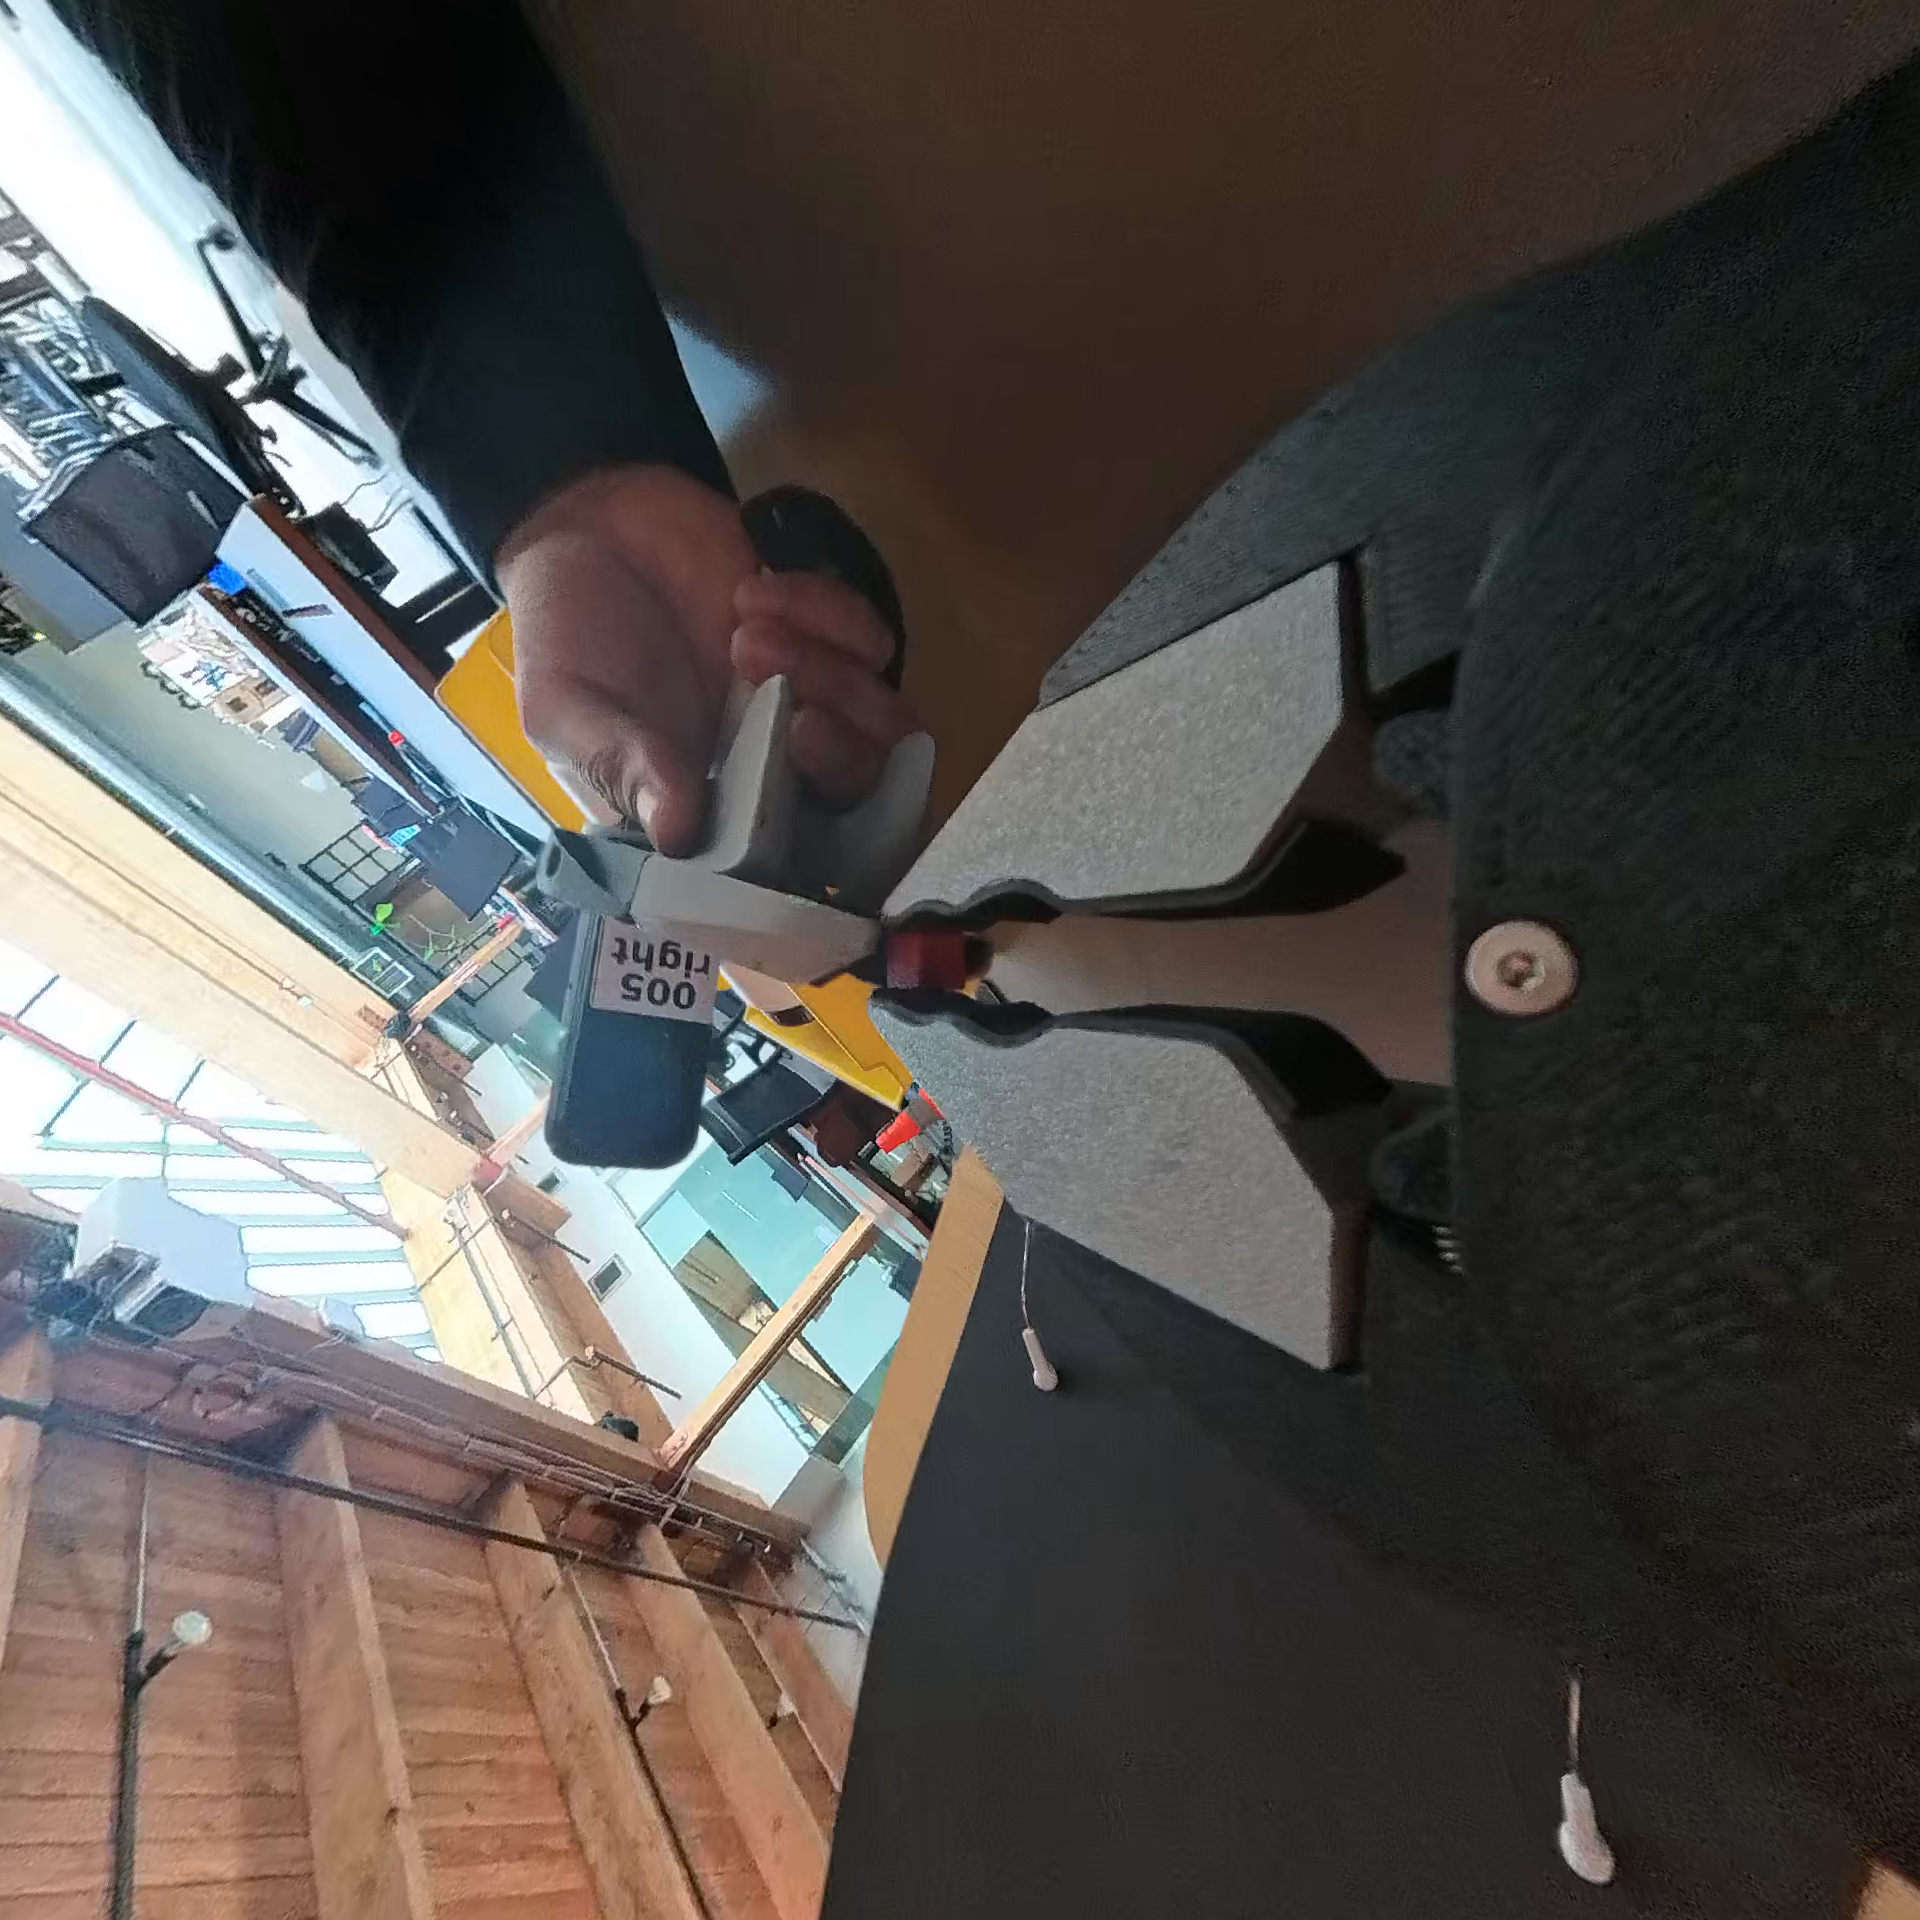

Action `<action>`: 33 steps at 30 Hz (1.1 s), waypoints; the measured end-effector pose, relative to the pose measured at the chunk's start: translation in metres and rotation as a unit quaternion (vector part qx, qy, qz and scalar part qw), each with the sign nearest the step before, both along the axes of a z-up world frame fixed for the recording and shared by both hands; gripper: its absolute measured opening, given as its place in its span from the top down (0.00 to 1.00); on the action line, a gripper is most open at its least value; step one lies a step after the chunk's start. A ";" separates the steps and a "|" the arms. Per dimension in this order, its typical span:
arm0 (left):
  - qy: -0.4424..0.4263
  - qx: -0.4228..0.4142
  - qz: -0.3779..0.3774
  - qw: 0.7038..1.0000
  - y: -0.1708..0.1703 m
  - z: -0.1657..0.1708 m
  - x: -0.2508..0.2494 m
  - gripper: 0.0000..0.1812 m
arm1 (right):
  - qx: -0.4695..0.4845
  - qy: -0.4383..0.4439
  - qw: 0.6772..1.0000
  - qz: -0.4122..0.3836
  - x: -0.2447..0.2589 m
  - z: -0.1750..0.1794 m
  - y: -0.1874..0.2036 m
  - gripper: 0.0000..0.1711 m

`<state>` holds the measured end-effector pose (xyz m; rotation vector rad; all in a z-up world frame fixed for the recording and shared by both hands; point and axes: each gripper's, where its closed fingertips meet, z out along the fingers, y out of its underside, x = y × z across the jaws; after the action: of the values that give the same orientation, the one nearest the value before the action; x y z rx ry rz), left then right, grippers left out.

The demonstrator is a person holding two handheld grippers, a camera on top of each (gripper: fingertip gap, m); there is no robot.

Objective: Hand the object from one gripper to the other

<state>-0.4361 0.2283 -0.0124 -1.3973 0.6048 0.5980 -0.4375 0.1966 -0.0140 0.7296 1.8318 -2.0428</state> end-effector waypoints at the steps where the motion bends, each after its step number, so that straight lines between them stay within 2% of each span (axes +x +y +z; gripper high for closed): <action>1: 0.009 0.002 0.006 1.000 0.000 0.000 0.000 0.96 | -0.002 -0.003 1.000 -0.003 -0.001 0.000 0.000 0.92; 3: 0.014 -0.005 0.022 1.000 0.001 -0.003 -0.003 0.96 | 0.012 0.001 1.000 -0.019 -0.006 -0.004 0.002 0.96; 6: -0.021 -0.013 0.046 0.999 0.004 -0.007 -0.009 0.95 | 0.041 0.021 0.997 -0.061 -0.016 -0.009 0.007 0.96; 8: -0.062 -0.023 0.053 0.996 0.005 -0.009 -0.013 0.87 | 0.051 0.047 0.992 -0.105 -0.024 -0.004 0.018 0.96; 10: -0.104 -0.022 0.044 0.993 0.002 -0.005 -0.016 0.84 | 0.100 0.097 0.975 -0.175 -0.036 -0.002 0.033 0.96; 12: -0.155 -0.030 0.030 0.987 0.000 -0.004 -0.020 0.81 | 0.181 0.173 0.937 -0.242 -0.045 -0.002 0.047 0.96; 15: -0.264 -0.032 0.010 0.964 -0.003 -0.001 -0.029 0.79 | 0.312 0.306 0.845 -0.309 -0.049 0.001 0.057 0.96; 19: -0.418 -0.025 -0.026 0.908 -0.004 0.003 -0.040 0.79 | 0.440 0.458 0.709 -0.307 -0.042 -0.005 0.042 0.96; 21: -0.477 -0.035 -0.051 0.877 -0.003 0.000 -0.040 0.76 | 0.469 0.493 0.667 -0.303 -0.041 -0.009 0.033 0.96; 24: -0.524 -0.063 -0.070 0.847 0.000 -0.008 -0.037 0.74 | 0.479 0.524 0.639 -0.297 -0.038 -0.011 0.023 0.96; 31: -0.513 -0.087 -0.087 0.849 0.003 -0.014 -0.026 0.91 | 0.517 0.532 0.605 -0.290 -0.042 -0.019 0.026 0.96; 33: -0.514 -0.090 -0.086 0.849 0.003 -0.016 -0.026 0.90 | 0.524 0.540 0.595 -0.283 -0.041 -0.020 0.026 0.96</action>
<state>-0.4618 0.2310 -0.0280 -1.5781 -0.0996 -0.3964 -0.4783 0.2226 -0.0336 0.1429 4.1489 -1.4652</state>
